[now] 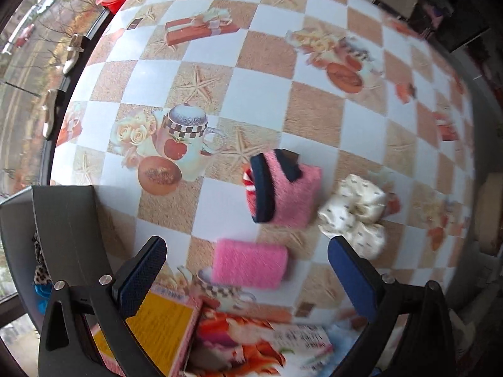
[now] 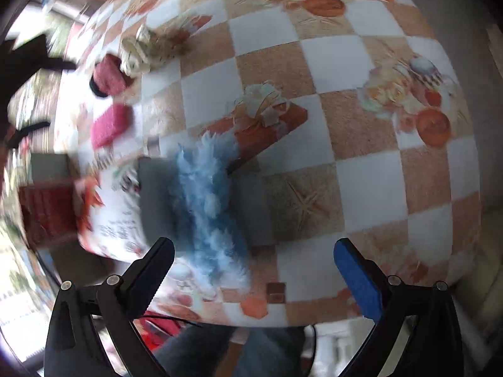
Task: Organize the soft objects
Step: 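Grasp the light-blue fluffy item with the right tool while the left tool grasps the pink fuzzy slipper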
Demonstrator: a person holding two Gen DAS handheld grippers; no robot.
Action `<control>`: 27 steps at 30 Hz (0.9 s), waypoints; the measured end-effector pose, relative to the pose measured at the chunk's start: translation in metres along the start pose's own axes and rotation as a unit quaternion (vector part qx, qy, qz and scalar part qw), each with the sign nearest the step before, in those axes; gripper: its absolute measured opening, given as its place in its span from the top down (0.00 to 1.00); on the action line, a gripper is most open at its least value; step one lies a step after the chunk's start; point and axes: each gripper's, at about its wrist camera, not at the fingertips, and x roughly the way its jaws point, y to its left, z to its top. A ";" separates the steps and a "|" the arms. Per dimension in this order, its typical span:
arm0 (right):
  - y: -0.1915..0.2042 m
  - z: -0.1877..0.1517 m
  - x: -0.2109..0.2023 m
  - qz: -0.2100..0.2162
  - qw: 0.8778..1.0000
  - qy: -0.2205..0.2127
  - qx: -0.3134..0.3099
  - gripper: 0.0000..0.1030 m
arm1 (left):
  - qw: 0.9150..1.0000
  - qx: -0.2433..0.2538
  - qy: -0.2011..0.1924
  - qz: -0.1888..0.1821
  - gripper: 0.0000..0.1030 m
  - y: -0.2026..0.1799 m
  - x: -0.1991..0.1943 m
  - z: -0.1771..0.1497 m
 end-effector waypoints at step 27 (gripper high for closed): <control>0.024 0.024 0.047 0.049 0.994 0.041 -0.083 0.72 | 0.998 0.007 0.040 0.052 0.22 -0.016 0.080 0.028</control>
